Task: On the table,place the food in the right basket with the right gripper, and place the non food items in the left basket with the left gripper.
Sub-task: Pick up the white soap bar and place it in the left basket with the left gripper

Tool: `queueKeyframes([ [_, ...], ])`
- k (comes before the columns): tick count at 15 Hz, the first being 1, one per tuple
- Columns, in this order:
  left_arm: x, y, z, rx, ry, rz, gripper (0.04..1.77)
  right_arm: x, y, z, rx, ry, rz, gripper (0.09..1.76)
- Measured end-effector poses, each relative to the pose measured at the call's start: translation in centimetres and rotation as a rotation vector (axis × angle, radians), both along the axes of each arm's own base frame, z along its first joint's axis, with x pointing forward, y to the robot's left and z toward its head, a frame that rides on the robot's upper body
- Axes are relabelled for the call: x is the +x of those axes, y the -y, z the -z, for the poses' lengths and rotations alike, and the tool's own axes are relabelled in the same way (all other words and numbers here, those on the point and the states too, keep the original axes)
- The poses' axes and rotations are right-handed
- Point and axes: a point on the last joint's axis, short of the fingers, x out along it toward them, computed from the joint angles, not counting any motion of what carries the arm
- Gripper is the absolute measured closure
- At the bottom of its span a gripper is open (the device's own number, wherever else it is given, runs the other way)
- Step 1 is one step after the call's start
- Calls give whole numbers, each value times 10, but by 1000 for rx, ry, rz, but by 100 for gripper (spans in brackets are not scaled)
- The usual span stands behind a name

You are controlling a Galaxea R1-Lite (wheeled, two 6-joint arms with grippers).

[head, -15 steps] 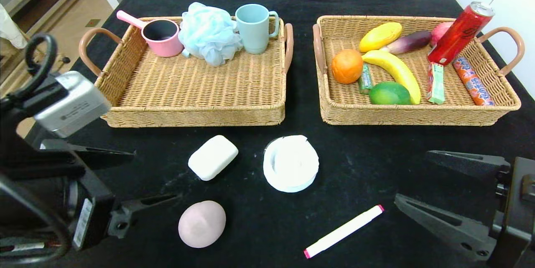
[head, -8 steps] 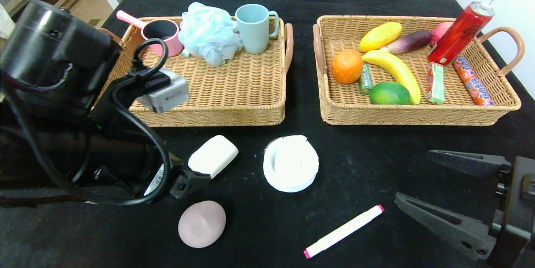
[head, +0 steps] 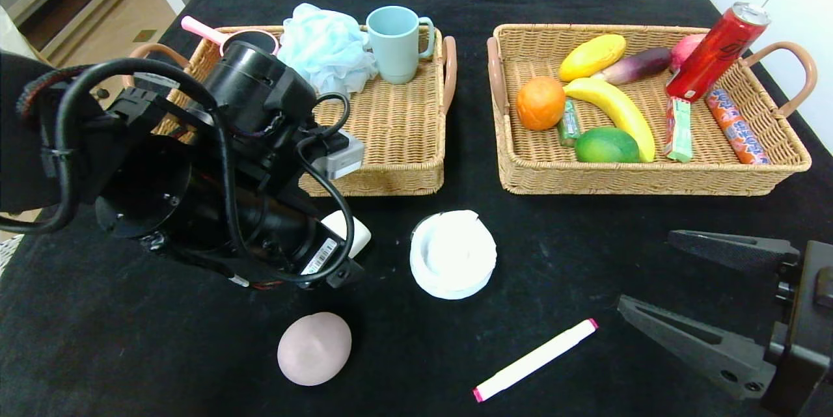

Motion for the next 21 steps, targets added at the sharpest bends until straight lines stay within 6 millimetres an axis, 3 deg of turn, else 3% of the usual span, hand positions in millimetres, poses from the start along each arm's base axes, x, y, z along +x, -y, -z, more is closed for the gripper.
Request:
queueKeyframes([
  [17, 26, 7, 15, 36, -21, -55, 9, 1, 0, 2, -6, -7, 2, 14],
  [18, 26, 7, 15, 36, -22, -55, 12, 1, 0, 2, -6, -8, 2, 14],
  [21, 26, 7, 15, 38, -23, -53, 64, 1, 0, 2, -6, -8, 2, 14],
])
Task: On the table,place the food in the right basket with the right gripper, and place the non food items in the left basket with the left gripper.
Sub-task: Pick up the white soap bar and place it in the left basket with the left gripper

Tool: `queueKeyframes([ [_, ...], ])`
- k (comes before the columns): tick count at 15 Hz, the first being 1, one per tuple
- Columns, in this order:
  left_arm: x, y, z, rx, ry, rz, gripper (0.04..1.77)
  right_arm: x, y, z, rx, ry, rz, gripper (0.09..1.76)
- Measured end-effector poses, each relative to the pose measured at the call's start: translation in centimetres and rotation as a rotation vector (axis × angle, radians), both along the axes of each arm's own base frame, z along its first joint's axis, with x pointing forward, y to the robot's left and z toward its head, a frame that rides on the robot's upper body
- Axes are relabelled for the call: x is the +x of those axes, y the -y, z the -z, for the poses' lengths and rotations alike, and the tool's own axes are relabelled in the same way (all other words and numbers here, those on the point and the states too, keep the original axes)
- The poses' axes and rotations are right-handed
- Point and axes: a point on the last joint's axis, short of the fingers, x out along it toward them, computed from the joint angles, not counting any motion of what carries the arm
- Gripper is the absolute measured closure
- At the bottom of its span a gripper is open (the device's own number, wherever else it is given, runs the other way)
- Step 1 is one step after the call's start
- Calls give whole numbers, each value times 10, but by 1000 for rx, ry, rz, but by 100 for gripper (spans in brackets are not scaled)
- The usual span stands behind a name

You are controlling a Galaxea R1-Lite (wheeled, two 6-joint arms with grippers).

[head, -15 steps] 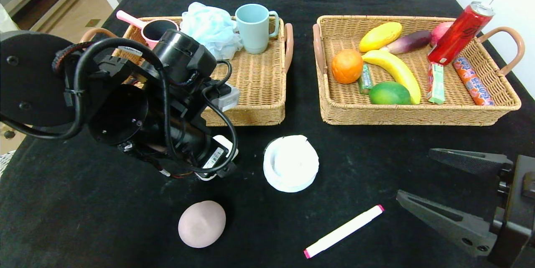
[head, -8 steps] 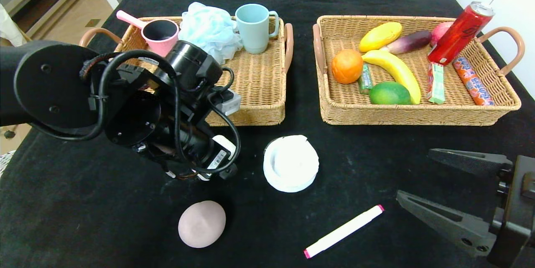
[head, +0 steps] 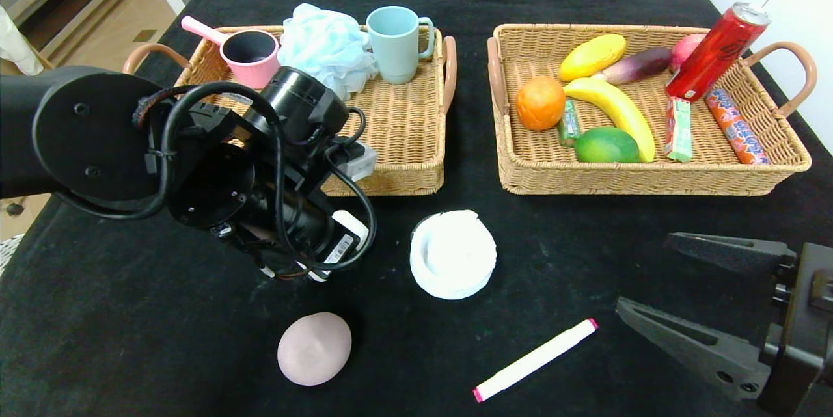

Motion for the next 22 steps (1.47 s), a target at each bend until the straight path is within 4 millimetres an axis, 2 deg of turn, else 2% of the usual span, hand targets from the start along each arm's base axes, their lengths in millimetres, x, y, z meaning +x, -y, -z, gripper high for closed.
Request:
queueKeyframes([
  [1, 0, 0, 0, 1, -1, 0, 73, 0, 0, 0, -1, 0, 0, 14],
  [3, 0, 0, 0, 0, -2, 2, 78, 0, 0, 1, -2, -2, 0, 14],
  [14, -3, -1, -5, -12, 11, 7, 81, 1, -1, 4, -14, -14, -1, 14],
  [22, -38, -6, -37, -104, 87, 74, 81, 2, -1, 5, -23, -10, 0, 14],
])
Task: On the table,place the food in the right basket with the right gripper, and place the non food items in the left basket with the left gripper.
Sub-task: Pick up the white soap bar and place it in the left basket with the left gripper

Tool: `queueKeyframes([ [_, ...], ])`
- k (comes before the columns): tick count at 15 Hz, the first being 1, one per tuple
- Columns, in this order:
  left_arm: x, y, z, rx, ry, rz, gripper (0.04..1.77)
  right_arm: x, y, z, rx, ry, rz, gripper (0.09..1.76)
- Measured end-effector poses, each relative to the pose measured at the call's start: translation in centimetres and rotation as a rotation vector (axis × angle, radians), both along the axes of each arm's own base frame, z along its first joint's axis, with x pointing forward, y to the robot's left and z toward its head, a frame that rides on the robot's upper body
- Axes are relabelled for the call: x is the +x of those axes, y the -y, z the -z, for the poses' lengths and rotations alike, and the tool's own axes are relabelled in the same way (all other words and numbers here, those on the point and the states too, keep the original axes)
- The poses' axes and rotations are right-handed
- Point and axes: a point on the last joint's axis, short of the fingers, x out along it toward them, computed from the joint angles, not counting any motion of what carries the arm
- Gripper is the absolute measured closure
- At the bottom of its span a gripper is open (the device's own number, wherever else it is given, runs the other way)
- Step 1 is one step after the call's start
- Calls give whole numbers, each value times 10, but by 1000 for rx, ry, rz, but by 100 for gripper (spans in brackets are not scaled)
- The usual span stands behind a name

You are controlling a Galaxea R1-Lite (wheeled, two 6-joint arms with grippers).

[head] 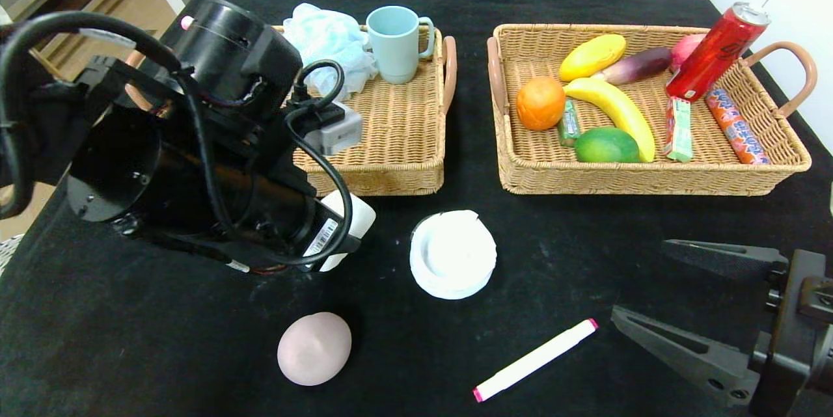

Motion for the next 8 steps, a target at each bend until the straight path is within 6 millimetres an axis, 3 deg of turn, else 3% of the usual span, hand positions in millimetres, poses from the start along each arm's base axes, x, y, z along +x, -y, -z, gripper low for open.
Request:
queueKeyframes([
  [8, 2, -4, -46, -195, 244, -51, 81, 3, 4, -4, 8, 14, 31, 14],
])
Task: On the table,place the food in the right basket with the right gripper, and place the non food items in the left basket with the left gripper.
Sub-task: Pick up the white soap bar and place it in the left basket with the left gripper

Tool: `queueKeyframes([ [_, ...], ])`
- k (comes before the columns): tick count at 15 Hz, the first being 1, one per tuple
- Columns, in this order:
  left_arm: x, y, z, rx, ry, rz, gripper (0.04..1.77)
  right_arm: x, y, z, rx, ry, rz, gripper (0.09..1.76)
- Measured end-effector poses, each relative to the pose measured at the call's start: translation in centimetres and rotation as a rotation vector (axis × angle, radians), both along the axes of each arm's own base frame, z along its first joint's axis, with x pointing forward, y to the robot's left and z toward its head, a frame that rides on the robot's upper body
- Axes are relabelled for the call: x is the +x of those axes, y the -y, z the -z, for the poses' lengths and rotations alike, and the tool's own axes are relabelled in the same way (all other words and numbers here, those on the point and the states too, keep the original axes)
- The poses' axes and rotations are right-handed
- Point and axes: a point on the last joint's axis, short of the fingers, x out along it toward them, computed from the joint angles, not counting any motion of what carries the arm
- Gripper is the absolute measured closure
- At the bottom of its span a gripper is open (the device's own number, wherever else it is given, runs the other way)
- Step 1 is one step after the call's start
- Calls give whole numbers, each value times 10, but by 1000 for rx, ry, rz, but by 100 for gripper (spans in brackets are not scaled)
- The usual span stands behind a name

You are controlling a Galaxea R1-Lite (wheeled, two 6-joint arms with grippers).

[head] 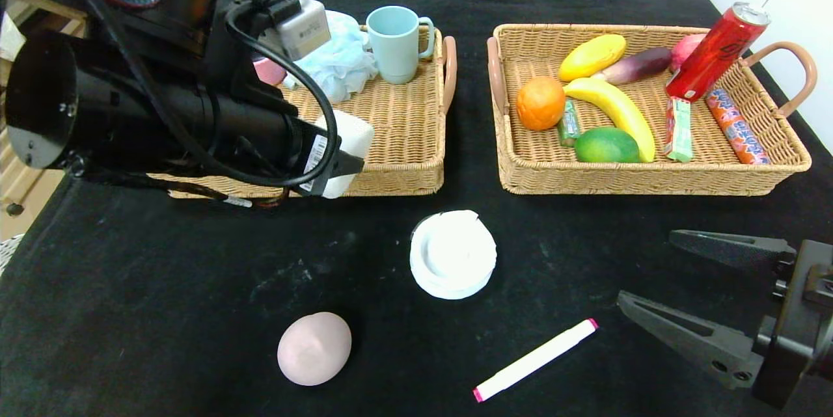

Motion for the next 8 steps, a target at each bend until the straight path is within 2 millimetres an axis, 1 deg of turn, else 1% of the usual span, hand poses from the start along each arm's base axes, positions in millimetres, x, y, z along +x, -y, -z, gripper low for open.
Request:
queueKeyframes([
  [3, 12, 2, -12, -62, 49, -32, 81, 0, 1, 0, 1, 2, 2, 14],
  [8, 37, 9, -15, -94, 88, -50, 81, -1, 1, -2, 5, 8, 4, 14],
])
